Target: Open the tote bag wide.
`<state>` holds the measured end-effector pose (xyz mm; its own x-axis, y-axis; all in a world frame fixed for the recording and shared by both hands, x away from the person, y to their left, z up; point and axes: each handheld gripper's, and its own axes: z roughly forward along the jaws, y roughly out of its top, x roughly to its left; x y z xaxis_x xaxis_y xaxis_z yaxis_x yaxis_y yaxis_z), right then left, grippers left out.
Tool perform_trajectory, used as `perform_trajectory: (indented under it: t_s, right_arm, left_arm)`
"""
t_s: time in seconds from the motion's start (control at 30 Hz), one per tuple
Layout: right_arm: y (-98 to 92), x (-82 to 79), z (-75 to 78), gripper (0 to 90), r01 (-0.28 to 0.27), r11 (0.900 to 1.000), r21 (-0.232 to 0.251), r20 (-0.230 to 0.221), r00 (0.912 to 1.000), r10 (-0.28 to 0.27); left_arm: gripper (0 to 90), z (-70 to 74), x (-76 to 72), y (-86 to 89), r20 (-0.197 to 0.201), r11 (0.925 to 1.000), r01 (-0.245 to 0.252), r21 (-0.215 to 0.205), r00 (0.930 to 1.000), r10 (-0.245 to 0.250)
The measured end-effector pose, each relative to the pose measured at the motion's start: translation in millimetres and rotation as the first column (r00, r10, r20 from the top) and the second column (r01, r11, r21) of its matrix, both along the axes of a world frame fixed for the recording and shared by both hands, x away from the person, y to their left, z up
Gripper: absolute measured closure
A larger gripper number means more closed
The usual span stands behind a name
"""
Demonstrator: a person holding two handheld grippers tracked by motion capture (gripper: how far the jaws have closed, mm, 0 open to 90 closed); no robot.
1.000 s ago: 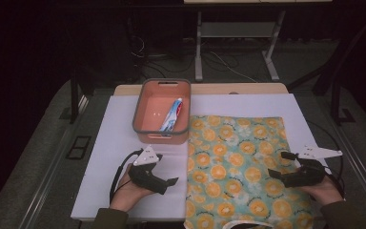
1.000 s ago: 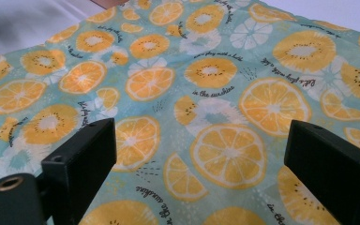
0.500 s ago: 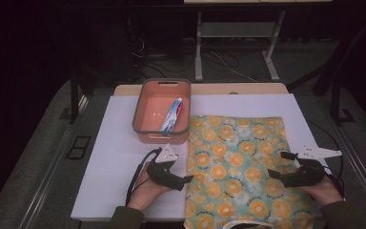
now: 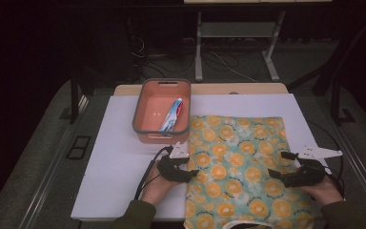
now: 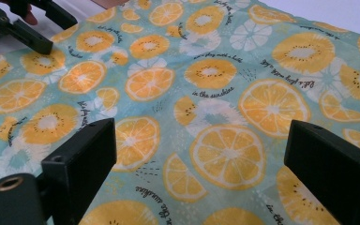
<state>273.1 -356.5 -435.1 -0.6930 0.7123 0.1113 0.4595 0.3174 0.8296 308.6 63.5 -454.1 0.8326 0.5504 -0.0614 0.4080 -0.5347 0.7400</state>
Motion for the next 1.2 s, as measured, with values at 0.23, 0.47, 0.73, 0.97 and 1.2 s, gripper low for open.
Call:
perform_trajectory:
  t_s: [0.23, 0.47, 0.73, 0.97, 1.2]
  right_arm:
    - [0.6, -0.1, -0.2, 9.3, -0.002, 1.000, -0.003, 0.000, 1.0000, 0.002]
    - [0.3, -0.1, -0.1, 9.3, -0.002, 1.000, -0.004, 0.001, 1.0000, 0.002]
    - [0.0, -0.4, 0.2, 9.3, 0.000, 1.000, -0.004, 0.004, 1.0000, 0.000]
    - [-0.5, -0.4, 0.2, 9.3, 0.002, 1.000, -0.004, 0.004, 1.0000, -0.002]
    - [0.0, -0.8, 0.4, 9.3, 0.001, 1.000, -0.007, 0.008, 1.0000, -0.001]
  left_arm:
    - [73.2, 0.0, 1.6, -1.1, 0.027, 0.9999, 0.011, 0.007, 0.9996, -0.011]
    - [89.5, 2.8, 5.7, -6.4, 0.037, 0.9994, 0.027, 0.021, 0.9989, -0.028]
    - [89.6, 8.7, 35.4, -20.0, 0.086, 0.9998, 0.000, 0.020, 0.9963, -0.002]
    - [72.6, 7.6, 48.6, -26.8, 0.088, 0.9988, -0.049, -0.011, 0.9949, 0.049]
    - [41.3, 28.6, 25.0, -11.8, 0.077, 0.9973, -0.065, -0.035, 0.9947, 0.067]
